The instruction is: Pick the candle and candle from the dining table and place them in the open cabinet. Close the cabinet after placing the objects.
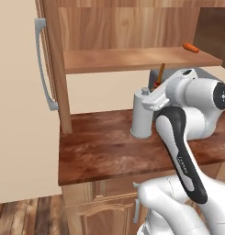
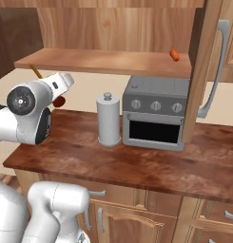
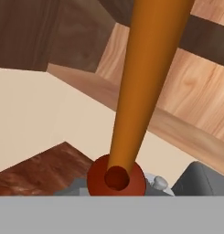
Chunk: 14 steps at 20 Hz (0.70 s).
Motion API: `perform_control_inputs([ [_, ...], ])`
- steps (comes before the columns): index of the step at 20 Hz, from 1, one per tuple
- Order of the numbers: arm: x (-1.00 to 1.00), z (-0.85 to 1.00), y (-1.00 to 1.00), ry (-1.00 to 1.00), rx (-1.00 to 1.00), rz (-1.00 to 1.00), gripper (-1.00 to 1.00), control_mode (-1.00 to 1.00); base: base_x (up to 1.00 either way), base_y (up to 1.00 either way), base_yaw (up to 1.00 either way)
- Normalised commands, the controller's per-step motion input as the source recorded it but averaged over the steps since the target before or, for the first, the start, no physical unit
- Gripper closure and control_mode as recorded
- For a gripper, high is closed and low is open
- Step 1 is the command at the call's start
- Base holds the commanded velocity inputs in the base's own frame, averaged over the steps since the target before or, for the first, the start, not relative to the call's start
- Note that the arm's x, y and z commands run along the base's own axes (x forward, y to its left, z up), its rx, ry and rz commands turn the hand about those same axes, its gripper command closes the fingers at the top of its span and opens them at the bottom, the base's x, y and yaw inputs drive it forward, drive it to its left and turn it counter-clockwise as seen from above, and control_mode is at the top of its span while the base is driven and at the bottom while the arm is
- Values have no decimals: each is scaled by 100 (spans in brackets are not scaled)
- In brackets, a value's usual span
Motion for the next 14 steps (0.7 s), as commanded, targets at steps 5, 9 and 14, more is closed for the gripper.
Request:
perform_control_inputs([
  [5, 0, 36, 0, -2, 0, 0, 100, -100, 0, 0, 0],
  [9, 1, 21, 0, 0, 0, 0, 100, -100, 0, 0, 0],
  [14, 7, 20, 0, 0, 0, 0, 100, -100, 0, 0, 0],
])
